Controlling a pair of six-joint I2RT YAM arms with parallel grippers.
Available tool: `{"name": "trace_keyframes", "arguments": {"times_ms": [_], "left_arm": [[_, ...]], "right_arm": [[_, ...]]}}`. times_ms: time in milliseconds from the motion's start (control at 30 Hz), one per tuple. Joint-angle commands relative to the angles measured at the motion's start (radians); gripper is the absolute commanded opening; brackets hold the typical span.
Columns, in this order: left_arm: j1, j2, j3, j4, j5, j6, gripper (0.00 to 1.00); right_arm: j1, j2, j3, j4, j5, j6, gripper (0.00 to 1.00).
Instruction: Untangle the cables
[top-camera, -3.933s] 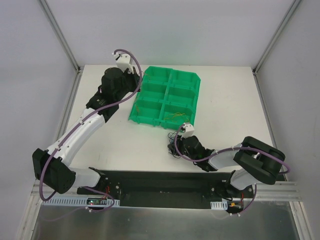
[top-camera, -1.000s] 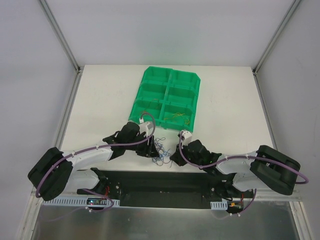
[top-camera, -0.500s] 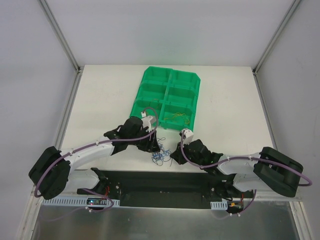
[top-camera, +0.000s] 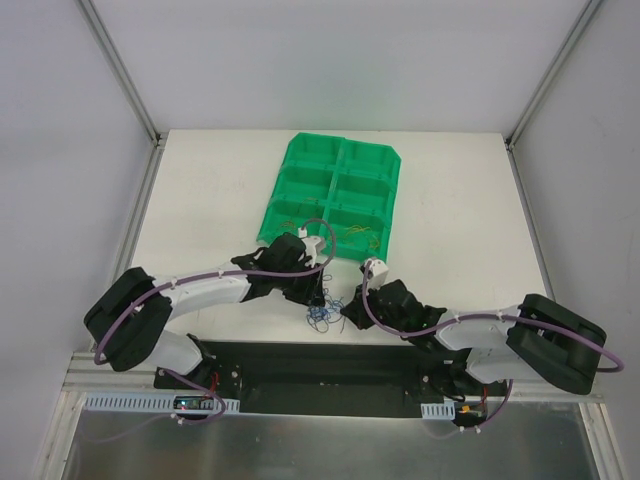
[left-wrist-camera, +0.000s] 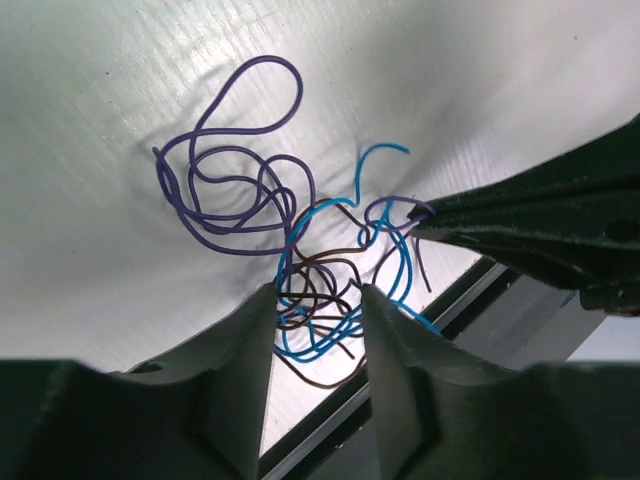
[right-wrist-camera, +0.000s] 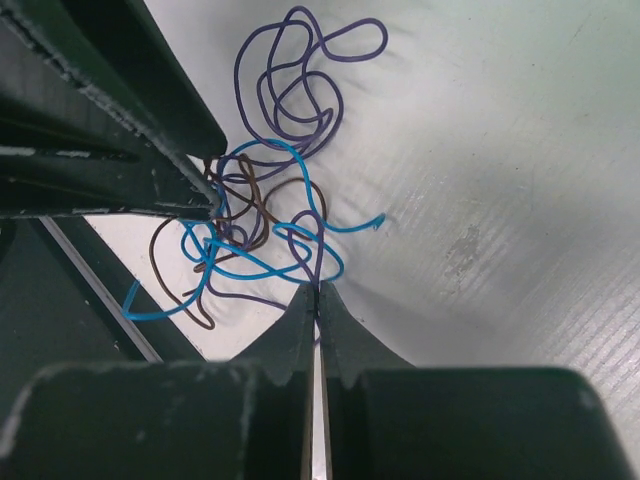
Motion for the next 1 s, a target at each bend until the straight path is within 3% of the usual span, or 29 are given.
{"name": "trace_keyframes", "arguments": {"times_ms": [0,100,233,467,733,967], "left_arm": [[-0.016,0.032,0.047,-0.005,-0.027,0.022,0.31],[-0.018,0.002,0.031,-0.005,-0.033,0.026,0.14],[-0.018,-0.098,0.011,-0.016,-0.054,0.045,0.00],[-0.018,-0.395,0.032,-0.042,-0.138,0.123,0.00],[-0.016,-0.720,0.155,-0.083,-0.416,0.389,0.00],[-0.016,-0.747,0.352,-0.180,-0.482,0.470,0.00]], "right_arm": [[0.005,0.011,-0.002,0.057,0.021,0.007,0.01],[0.005,0.008,-0.004,0.053,0.035,0.009,0.01],[0.006,0.022,0.016,-0.010,0.124,0.023,0.01],[0.006,0.017,0.031,-0.174,0.355,0.108,0.01],[0.006,-0.095,0.021,-0.445,0.611,0.249,0.01],[-0.004,-0.243,0.041,-0.639,0.770,0.265,0.01]]}}
